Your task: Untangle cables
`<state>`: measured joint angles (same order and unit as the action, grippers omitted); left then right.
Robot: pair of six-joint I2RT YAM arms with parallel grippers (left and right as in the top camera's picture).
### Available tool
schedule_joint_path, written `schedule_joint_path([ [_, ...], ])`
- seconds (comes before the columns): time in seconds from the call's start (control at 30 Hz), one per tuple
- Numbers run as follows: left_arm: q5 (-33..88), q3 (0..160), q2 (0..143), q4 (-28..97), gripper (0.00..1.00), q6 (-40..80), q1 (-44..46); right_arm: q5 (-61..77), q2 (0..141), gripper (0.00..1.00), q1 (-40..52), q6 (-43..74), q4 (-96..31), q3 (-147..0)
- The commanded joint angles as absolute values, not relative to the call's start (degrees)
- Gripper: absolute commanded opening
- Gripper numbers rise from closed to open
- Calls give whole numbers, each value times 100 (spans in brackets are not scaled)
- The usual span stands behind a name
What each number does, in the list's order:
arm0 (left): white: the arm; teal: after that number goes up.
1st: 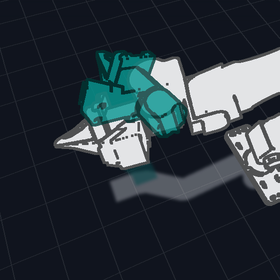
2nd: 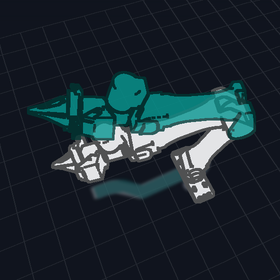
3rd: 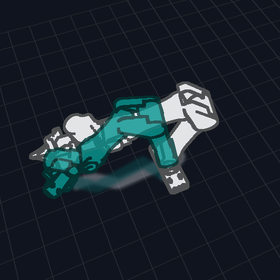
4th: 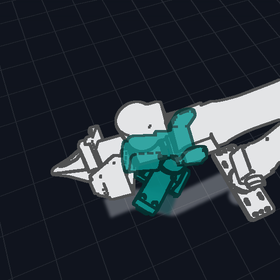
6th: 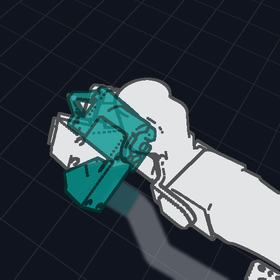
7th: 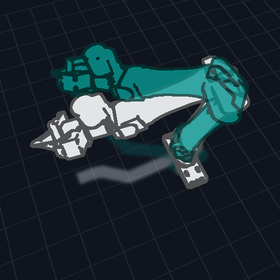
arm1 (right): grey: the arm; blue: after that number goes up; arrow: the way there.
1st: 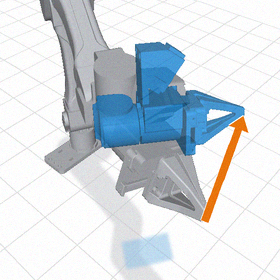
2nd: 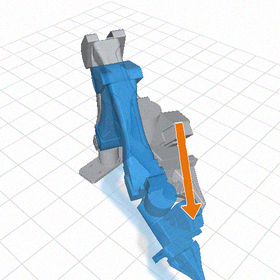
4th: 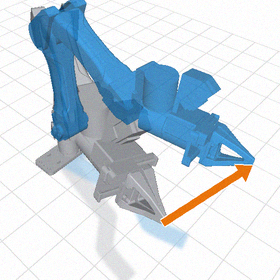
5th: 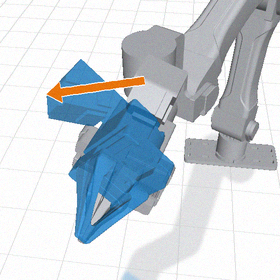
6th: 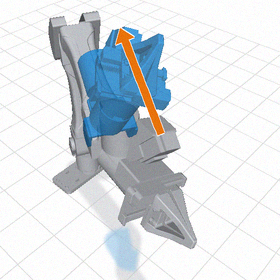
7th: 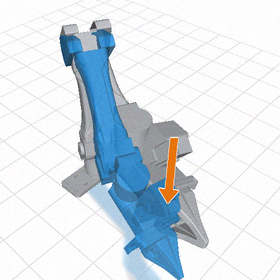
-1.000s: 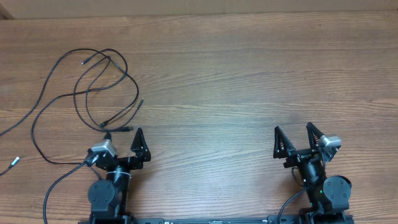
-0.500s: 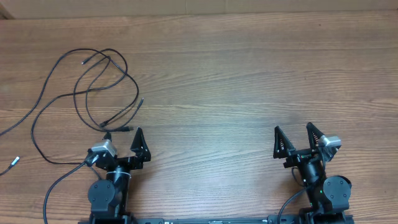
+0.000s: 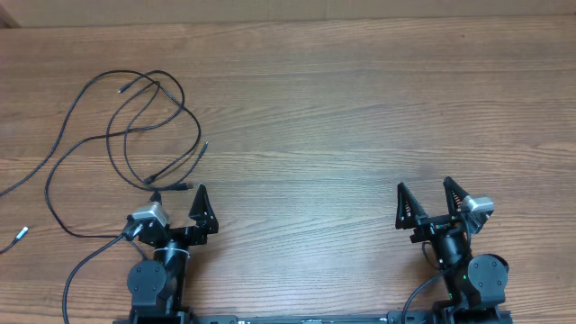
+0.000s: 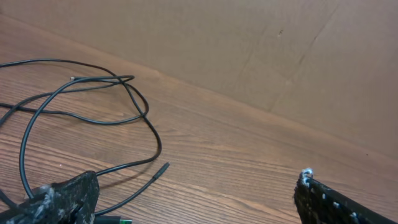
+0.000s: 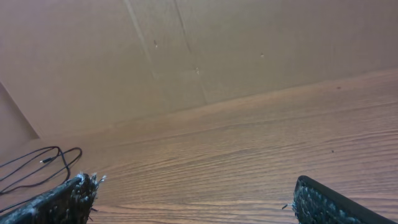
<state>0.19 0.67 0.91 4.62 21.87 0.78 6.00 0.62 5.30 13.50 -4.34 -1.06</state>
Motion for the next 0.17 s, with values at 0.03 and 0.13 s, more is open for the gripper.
schedule_joint_path([
  [0.03,-1,27,25,443,100,2097,117,585,16,100,552,1361,-412,-45],
  [0.13,-1,27,25,443,99,2097,117,585,16,100,552,1361,-412,-45],
])
